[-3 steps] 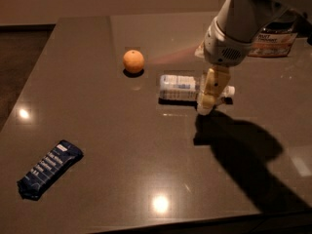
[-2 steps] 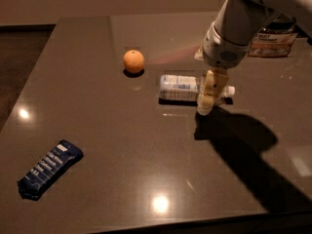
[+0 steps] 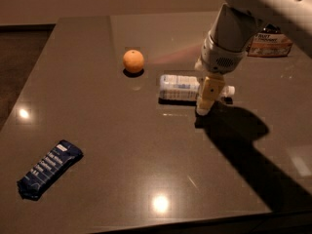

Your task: Move blue plastic bottle near rxbar blueberry

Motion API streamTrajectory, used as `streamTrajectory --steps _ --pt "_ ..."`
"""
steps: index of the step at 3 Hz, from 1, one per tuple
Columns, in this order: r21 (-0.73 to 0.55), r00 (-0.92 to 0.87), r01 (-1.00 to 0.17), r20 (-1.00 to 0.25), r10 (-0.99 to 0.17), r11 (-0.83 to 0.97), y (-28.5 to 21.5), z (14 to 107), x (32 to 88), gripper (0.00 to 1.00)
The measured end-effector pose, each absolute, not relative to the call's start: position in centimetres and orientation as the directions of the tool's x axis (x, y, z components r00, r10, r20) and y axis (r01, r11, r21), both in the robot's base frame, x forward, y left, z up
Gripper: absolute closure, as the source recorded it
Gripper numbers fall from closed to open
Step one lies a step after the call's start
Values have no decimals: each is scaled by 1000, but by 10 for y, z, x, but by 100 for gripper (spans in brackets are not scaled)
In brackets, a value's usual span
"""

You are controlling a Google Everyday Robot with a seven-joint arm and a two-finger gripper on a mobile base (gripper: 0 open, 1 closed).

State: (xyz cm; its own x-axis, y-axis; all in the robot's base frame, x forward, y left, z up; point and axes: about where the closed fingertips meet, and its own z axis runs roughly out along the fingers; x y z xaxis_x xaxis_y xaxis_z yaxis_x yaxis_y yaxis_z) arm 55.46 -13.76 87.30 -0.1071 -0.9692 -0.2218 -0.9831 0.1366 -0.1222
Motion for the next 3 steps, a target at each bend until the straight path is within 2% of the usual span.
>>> streamTrajectory --steps 3 --pt "-95 -112 -986 -215 -970 135 -136 869 555 86"
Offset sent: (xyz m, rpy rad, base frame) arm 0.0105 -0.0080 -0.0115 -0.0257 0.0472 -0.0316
